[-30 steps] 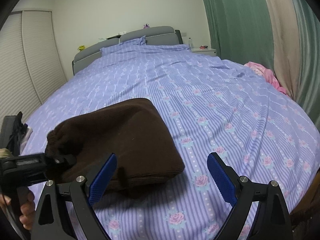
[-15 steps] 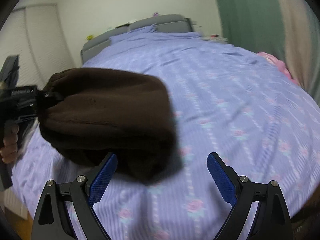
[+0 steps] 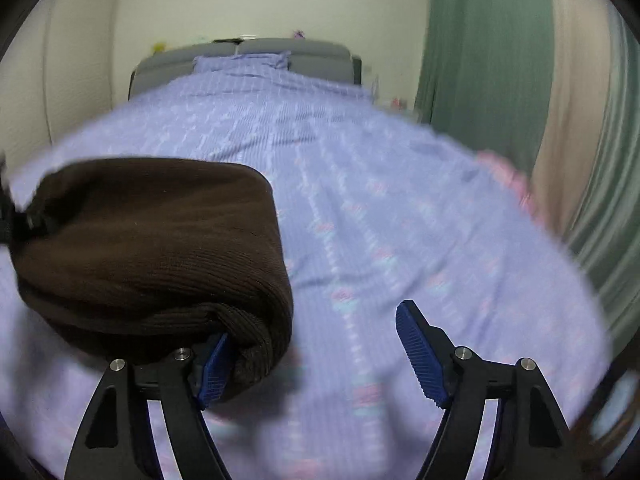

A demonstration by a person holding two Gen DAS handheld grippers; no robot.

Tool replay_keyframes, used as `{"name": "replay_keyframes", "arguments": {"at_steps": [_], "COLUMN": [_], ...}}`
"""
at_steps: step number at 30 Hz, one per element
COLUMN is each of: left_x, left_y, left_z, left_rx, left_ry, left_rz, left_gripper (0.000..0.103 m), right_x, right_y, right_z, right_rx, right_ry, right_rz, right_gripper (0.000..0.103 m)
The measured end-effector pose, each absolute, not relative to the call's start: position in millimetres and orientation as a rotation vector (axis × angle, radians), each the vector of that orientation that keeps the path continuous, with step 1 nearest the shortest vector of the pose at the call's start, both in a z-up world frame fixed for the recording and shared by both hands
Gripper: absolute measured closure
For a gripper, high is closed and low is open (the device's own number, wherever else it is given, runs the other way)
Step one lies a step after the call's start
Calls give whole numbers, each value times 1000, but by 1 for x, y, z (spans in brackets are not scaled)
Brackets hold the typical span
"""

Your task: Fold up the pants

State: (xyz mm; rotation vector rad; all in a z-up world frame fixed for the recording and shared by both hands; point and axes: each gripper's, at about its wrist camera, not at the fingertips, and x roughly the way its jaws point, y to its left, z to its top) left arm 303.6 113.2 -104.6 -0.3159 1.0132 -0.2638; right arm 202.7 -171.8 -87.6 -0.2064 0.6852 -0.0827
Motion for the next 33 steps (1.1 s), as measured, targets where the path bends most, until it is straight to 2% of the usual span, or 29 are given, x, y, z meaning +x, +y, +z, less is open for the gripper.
{"name": "replay_keyframes", "arguments": {"at_steps": [7, 9, 10, 11, 12, 17, 21, 25, 33], "left_x": [295, 294, 293, 294, 292, 273, 259, 257, 223], "left_y": [118, 121, 125, 125, 129, 125, 114, 105, 102], "left_z": [-116, -118, -119, -121, -125, -117, -99, -82, -31], "left_rx": [-309, -321, -325, -315, -305, -251, -115, -85, -98], "left_ry": [1024, 1031, 1034, 1044, 1050, 993, 935, 924, 780], "left_rz": [-271, -264, -243, -194, -149, -136, -115, -103, -66], "left_gripper": [60, 54, 47, 18, 9, 10, 10, 10, 11], "right_x": [211, 209, 208, 205, 203, 170, 143, 154, 190], "right_y": [-172, -166, -164, -161, -160, -145, -144, -153, -179], "right_z": [-118, -117, -114, -110, -105, -79, -50, -34, -32], "right_rx": [-221, -280, -295, -296, -299, -353, -288, -245, -88], "right_ry": [778, 776, 782, 785, 782, 736, 643, 586, 589], "right_rz": [-93, -93, -88, -80, -72, -19, 62, 22, 0], "right_gripper": [26, 25, 25, 25, 25, 25, 25, 25, 24]}}
